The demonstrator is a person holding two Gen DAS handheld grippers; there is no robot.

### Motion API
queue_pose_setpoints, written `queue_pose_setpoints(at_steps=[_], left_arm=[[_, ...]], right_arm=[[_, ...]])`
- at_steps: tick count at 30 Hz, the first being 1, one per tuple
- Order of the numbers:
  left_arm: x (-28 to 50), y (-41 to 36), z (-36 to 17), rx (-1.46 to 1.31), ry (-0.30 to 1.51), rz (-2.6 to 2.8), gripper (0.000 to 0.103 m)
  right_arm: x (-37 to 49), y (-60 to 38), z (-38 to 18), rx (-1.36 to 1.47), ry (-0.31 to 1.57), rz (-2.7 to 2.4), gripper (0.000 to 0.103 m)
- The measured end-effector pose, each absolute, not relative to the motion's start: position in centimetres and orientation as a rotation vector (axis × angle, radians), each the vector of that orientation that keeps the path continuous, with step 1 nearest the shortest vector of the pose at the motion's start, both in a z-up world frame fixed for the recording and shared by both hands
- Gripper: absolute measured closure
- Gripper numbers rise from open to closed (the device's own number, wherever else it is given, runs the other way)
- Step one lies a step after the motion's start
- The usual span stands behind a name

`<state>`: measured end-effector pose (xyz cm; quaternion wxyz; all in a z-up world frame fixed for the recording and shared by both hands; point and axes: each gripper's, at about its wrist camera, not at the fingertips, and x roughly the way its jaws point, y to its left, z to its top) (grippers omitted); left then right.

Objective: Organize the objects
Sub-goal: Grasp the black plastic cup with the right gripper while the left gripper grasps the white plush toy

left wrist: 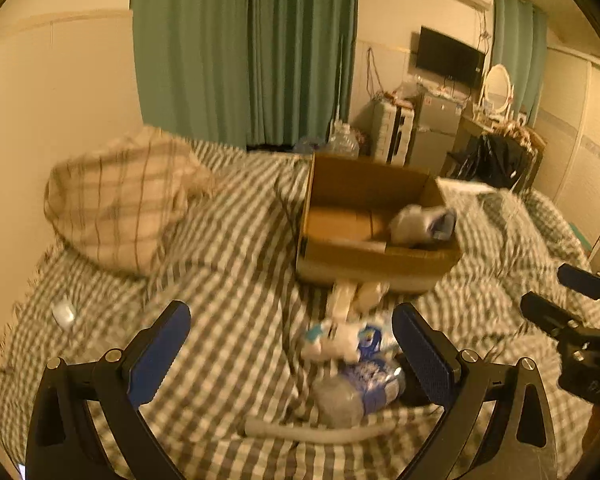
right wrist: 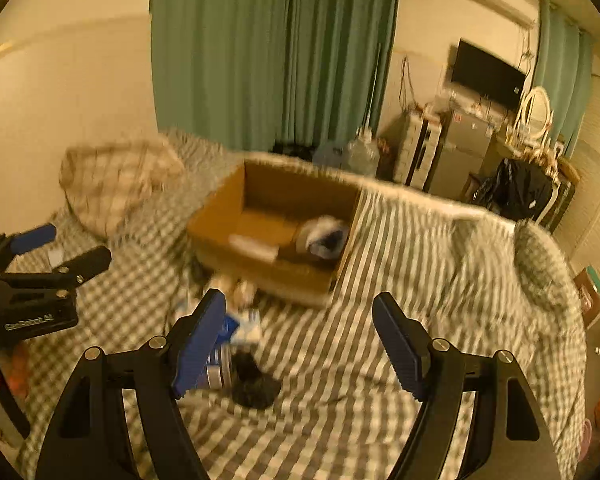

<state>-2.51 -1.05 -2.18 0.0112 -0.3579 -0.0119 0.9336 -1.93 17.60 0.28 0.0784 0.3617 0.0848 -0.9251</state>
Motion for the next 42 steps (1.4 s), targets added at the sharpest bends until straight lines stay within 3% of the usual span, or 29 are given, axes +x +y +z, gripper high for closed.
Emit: queue_pose_setpoints(at_steps=[8,15,18,21,22,34,42], left_arm=[[-2.7,-0.6,-9.6,-1.312,0.032,2.837,0.0],[-3.6,-1.2,-11.8,-1.406,-0.02,2.779,0.0],[-4.0,-1.1,-12.5,-1.439,-0.021,2.76,0.0],[-4.4,-1.2,-12.9,-1.467,-0.03,2.745,0.0],[-4.5,-1.3,-12.9,-1.472,-0.035,2.742,0.0],[-6.1,0.1,-12.6,-1.525,-0.008,2.691,0.0],[-9.2,2.9,-13.8,-1.552,0.05,2.635,0.0]], right_arm=[[-4.7,16.8,-7.5,1.345,0.304,-2.626,0.028],[-6.5,15.5,-12.2,1.536,0.374,-2.469,0.032],[-7.0,14.8,-13.4,1.573,0.408,-2.423,0.047],[-7.5,14.4,-14.1,1.585,0.402,-2.372,0.069],[-7.5,14.3,-14.1,1.576,0.408,-2.371,0.071],[-8.2,17.0,-6.4,1.297,0.314,-2.602,0.072],[-10.3,19.0,-7.6,1.326,0.233,-2.632,0.072]])
